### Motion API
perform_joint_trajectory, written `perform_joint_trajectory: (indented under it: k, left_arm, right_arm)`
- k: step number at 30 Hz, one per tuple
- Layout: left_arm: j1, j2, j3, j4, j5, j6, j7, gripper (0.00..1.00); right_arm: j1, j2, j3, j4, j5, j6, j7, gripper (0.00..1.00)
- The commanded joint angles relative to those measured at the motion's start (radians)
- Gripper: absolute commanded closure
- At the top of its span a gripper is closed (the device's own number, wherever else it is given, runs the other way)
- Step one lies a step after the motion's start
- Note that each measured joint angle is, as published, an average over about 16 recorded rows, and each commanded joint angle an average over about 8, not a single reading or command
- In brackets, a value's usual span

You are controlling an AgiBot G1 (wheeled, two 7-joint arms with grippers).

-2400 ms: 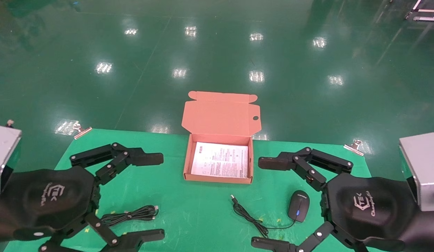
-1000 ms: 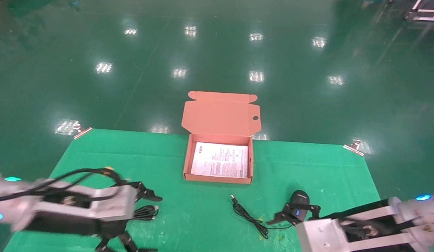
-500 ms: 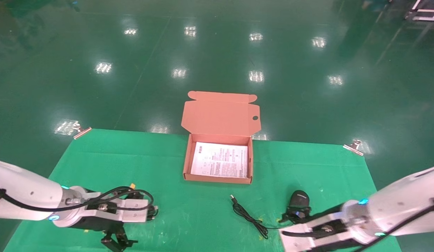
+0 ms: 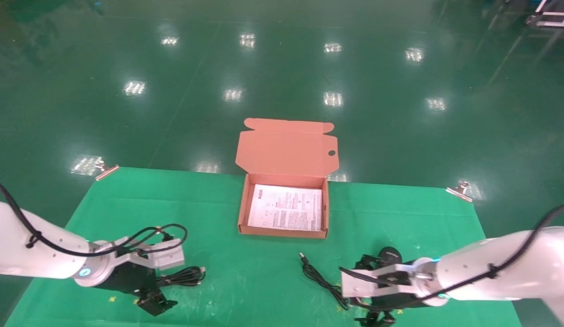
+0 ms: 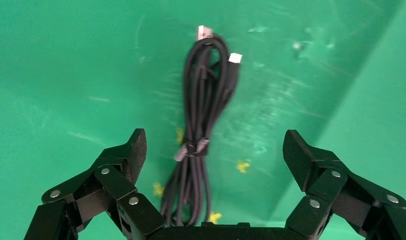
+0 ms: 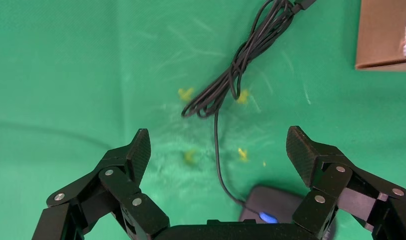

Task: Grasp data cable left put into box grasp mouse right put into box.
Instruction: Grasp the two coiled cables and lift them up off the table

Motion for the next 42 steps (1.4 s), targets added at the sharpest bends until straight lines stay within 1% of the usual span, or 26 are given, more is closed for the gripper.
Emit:
perform_joint_trajectory:
  k: [1, 7, 13, 14, 15, 21, 22, 23, 42]
  left_arm:
    - [-0.009, 0.015, -0.003, 0.052, 0.001, -0.021, 0.013, 0.00]
    - [-0.036, 0.056, -0.002, 0.168, 0.006, -0.063, 0.064, 0.00]
    - [-0.055, 0.081, -0.005, 0.262, 0.000, -0.094, 0.113, 0.00]
    - [-0.057, 0.085, -0.006, 0.275, -0.001, -0.099, 0.121, 0.02]
    - [-0.059, 0.087, -0.007, 0.286, -0.002, -0.103, 0.128, 0.10]
    - [-0.067, 0.098, -0.011, 0.337, -0.009, -0.124, 0.161, 0.85]
    - [-0.068, 0.098, -0.012, 0.343, -0.010, -0.126, 0.164, 0.96]
    - [-0.068, 0.099, -0.012, 0.346, -0.010, -0.127, 0.166, 1.00]
    - [-0.067, 0.097, -0.012, 0.335, -0.011, -0.124, 0.160, 1.00]
  right_arm:
    - [-0.003, -0.020, 0.004, -0.042, 0.002, 0.022, 0.006, 0.00]
    - [0.005, -0.090, 0.018, -0.178, 0.032, 0.064, -0.004, 0.00]
    - [0.019, -0.147, 0.030, -0.310, 0.056, 0.100, -0.047, 0.00]
    - [0.021, -0.155, 0.031, -0.329, 0.059, 0.106, -0.056, 0.03]
    - [0.023, -0.162, 0.032, -0.346, 0.061, 0.112, -0.066, 0.16]
    - [0.030, -0.188, 0.038, -0.421, 0.073, 0.136, -0.111, 0.91]
    - [0.031, -0.191, 0.039, -0.427, 0.074, 0.138, -0.114, 1.00]
    - [0.032, -0.192, 0.040, -0.432, 0.075, 0.139, -0.116, 1.00]
    - [0.032, -0.187, 0.039, -0.418, 0.075, 0.135, -0.111, 1.00]
